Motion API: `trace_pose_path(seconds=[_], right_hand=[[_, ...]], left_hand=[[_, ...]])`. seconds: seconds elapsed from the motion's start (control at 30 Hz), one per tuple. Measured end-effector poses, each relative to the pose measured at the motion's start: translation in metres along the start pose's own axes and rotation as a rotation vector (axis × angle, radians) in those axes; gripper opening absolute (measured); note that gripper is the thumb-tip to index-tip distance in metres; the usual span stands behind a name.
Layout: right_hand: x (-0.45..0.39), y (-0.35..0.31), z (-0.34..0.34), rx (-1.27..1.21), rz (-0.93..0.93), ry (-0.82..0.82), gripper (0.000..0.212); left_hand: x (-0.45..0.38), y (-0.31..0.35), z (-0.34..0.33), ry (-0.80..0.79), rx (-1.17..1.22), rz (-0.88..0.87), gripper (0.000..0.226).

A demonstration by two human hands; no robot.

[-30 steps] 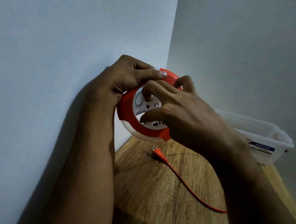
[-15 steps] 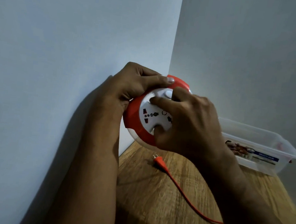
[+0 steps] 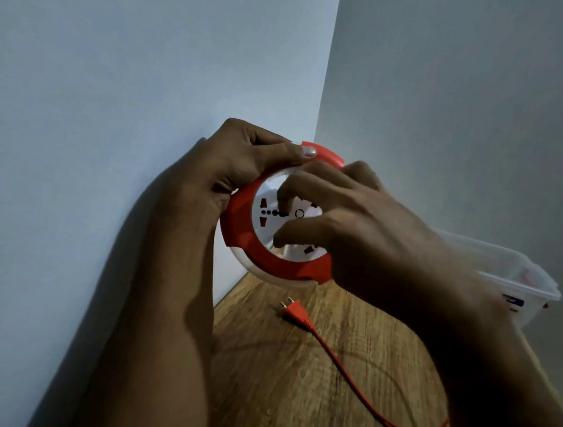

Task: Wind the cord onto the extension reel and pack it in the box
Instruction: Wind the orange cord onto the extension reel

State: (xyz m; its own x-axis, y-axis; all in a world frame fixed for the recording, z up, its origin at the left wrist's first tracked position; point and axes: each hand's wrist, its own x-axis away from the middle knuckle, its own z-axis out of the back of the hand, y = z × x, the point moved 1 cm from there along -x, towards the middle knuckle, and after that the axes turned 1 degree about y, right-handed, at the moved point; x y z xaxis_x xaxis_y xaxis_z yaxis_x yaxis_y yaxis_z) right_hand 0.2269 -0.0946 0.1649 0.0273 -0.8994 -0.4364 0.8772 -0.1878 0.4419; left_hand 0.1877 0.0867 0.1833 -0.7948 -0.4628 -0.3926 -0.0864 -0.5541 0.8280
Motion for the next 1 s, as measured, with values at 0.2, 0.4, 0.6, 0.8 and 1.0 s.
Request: trace_pose_path(seconds=[0.2, 0.4, 0.6, 0.8, 1.0], right_hand=[[-0.004, -0.002, -0.020, 0.079, -0.024, 0.011, 0.051], [0.000, 0.005, -0.022, 0.037, -0.042, 0.104, 0.056], [-0.001, 0.007, -0.021, 0.041, -0.180, 0.195, 0.063], [-0.007, -0.009, -0.027, -0.065, -0.386, 0.357, 0.053], [-0.001, -0.004, 0.009, -0.180, -0.385, 0.133, 0.052]], left_hand=[[0.000, 0.002, -0.004, -0.044, -0.018, -0.006, 0.025], [-0.001, 0.003, -0.006, -0.060, -0.009, -0.031, 0.025], [0.000, 0.004, -0.006, -0.036, -0.010, -0.017, 0.018], [0.002, 0.005, -0.009, -0.033, 0.023, 0.011, 0.026], [0.002, 0.008, -0.011, -0.030, 0.033, 0.022, 0.023]])
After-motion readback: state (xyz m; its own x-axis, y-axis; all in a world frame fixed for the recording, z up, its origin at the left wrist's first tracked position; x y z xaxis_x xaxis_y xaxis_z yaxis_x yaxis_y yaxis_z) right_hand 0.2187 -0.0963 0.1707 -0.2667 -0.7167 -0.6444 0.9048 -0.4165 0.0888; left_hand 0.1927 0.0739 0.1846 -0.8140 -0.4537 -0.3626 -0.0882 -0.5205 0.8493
